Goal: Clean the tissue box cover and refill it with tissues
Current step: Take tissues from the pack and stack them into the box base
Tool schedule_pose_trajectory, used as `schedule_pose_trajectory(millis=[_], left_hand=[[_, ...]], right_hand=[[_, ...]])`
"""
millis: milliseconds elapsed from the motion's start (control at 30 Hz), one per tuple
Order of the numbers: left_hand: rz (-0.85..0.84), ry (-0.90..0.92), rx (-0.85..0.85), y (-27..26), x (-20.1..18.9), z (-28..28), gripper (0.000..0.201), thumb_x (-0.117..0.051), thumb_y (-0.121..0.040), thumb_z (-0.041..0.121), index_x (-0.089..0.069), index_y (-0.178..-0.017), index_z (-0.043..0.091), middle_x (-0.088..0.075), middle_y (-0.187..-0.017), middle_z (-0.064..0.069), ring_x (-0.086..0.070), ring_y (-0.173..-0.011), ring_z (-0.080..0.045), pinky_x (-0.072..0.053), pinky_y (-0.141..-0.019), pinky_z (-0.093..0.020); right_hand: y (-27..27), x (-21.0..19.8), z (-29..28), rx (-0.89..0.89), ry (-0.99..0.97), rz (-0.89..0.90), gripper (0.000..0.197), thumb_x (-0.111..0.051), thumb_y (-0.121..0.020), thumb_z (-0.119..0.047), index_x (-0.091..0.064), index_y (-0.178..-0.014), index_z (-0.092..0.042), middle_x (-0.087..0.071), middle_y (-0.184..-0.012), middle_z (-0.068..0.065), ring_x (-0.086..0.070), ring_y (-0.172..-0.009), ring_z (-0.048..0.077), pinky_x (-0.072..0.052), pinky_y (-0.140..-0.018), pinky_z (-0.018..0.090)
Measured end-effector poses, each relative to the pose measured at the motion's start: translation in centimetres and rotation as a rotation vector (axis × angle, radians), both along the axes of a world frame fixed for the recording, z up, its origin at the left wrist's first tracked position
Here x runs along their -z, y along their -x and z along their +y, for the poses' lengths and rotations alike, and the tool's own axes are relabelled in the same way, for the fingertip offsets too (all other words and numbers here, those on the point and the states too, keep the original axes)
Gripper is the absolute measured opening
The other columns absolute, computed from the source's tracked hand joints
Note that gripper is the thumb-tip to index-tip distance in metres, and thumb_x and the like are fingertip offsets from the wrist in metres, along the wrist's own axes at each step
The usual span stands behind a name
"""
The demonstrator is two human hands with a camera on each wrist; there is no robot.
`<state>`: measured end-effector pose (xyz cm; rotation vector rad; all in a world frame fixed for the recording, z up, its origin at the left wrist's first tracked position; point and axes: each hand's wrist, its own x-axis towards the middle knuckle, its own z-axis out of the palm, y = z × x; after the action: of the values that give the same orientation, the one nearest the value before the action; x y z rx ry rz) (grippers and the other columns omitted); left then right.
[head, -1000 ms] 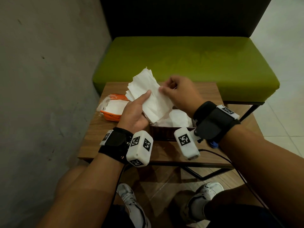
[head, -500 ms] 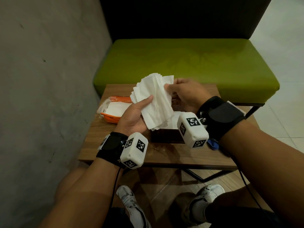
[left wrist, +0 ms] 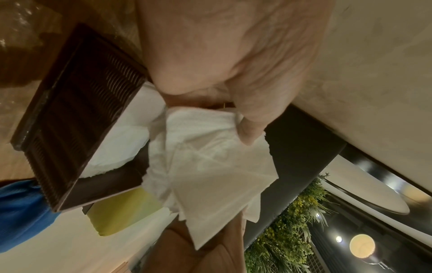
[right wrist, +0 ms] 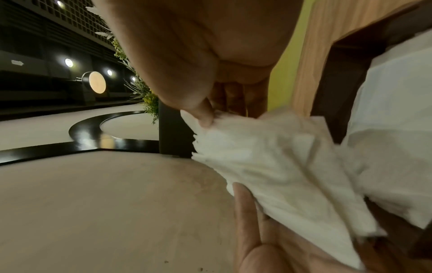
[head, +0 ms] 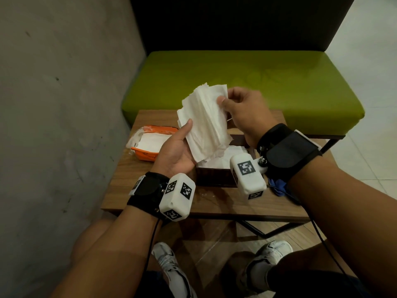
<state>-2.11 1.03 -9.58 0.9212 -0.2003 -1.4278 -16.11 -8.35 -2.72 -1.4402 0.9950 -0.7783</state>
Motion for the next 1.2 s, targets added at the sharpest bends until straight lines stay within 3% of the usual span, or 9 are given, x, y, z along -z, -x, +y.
schedule_pose_trajectory(millis=[100, 233, 433, 600, 767, 900, 1067, 1133, 1200], left_hand=[[-0.025, -0.011, -0.032, 0.0, 0.0, -0.1, 0.030, -0.051, -0.112, 0.026, -0.063, -0.133, 0.008, -0.075, -0.128, -0.017, -0.073, -0.119, -0.032, -0.054, -0.105, -0.054], [-0.008, -0.037, -0.066, -0.1, 0.1, -0.3, 0.026, -0.051, -0.112, 0.021, -0.064, -0.130, 0.008, -0.075, -0.129, -0.017, -0.070, -0.122, -0.033, -0.055, -0.103, -0.055], [0.038, -0.071, -0.101, -0.6, 0.7, -0.3, 0.034, -0.052, -0.111, 0.022, -0.060, -0.142, 0.010, -0.074, -0.131, -0.018, -0.069, -0.124, -0.036, -0.054, -0.104, -0.057], [0.070, -0.080, -0.138, -1.1, 1.2, -0.1, 0.036, -0.050, -0.108, 0.017, -0.059, -0.142, 0.010, -0.074, -0.132, -0.017, -0.068, -0.125, -0.037, -0.055, -0.102, -0.057], [-0.016, -0.165, -0.147, -0.9, 1.2, -0.3, 0.033, -0.054, -0.104, 0.008, -0.064, -0.135, 0.004, -0.078, -0.120, -0.017, -0.076, -0.110, -0.033, -0.062, -0.094, -0.050], [-0.052, -0.129, -0.136, 0.0, 0.8, -0.2, 0.033, -0.056, -0.105, 0.013, -0.067, -0.136, 0.004, -0.077, -0.124, -0.016, -0.074, -0.117, -0.032, -0.062, -0.097, -0.049], [-0.059, 0.019, -0.048, 0.4, -0.1, -0.1, 0.060, -0.033, -0.112, 0.053, -0.058, -0.146, 0.010, -0.070, -0.138, -0.017, -0.068, -0.127, -0.031, -0.056, -0.106, -0.047], [-0.067, 0.056, -0.009, 0.3, -0.1, 0.0, 0.076, -0.029, -0.107, 0.068, -0.054, -0.151, 0.011, -0.065, -0.145, -0.019, -0.062, -0.136, -0.034, -0.050, -0.114, -0.052], [-0.099, 0.052, -0.008, 0.4, 0.2, -0.1, 0.070, -0.040, -0.108, 0.061, -0.053, -0.152, 0.009, -0.063, -0.147, -0.020, -0.059, -0.140, -0.035, -0.046, -0.118, -0.054]], right_hand=[[-0.2, 0.4, -0.4, 0.039, 0.072, 0.063, 0.013, -0.061, -0.103, -0.015, -0.070, -0.100, -0.005, -0.074, -0.091, 0.010, -0.071, -0.069, 0.016, -0.062, -0.058, 0.038], [-0.5, 0.8, -0.6, 0.121, 0.138, 0.094, 0.014, -0.062, -0.101, -0.020, -0.069, -0.089, -0.018, -0.075, -0.099, 0.013, -0.073, -0.090, 0.031, -0.063, -0.077, 0.049], [-0.3, 0.3, -1.1, 0.218, 0.129, 0.034, 0.020, -0.053, -0.106, -0.022, -0.065, -0.111, -0.006, -0.071, -0.111, 0.011, -0.070, -0.102, 0.027, -0.061, -0.091, 0.048], [0.5, -1.4, -1.7, 0.225, 0.118, -0.107, 0.015, -0.052, -0.106, -0.021, -0.062, -0.107, -0.010, -0.072, -0.114, 0.012, -0.072, -0.104, 0.029, -0.062, -0.087, 0.054], [0.5, -2.4, -1.3, -0.096, -0.100, -0.260, 0.008, -0.055, -0.106, -0.013, -0.062, -0.102, -0.011, -0.075, -0.098, 0.006, -0.074, -0.083, 0.020, -0.062, -0.069, 0.041], [-0.7, -0.7, -1.1, -0.165, -0.101, 0.059, 0.007, -0.062, -0.102, -0.014, -0.066, -0.101, -0.008, -0.076, -0.093, 0.006, -0.074, -0.076, 0.020, -0.061, -0.062, 0.035], [-1.7, 0.6, -0.7, -0.216, 0.136, 0.396, 0.015, -0.070, -0.098, -0.016, -0.067, -0.085, -0.008, -0.061, -0.067, 0.001, -0.054, -0.049, 0.010, -0.041, -0.040, 0.016], [-2.0, 0.9, -0.9, -0.197, 0.155, 0.398, 0.018, -0.071, -0.097, -0.017, -0.069, -0.084, -0.005, -0.064, -0.069, 0.001, -0.059, -0.055, 0.013, -0.050, -0.047, 0.023], [-2.3, 1.2, -1.2, -0.133, 0.209, 0.402, 0.018, -0.072, -0.094, -0.020, -0.070, -0.085, -0.004, -0.066, -0.075, 0.006, -0.065, -0.069, 0.024, -0.060, -0.064, 0.043]])
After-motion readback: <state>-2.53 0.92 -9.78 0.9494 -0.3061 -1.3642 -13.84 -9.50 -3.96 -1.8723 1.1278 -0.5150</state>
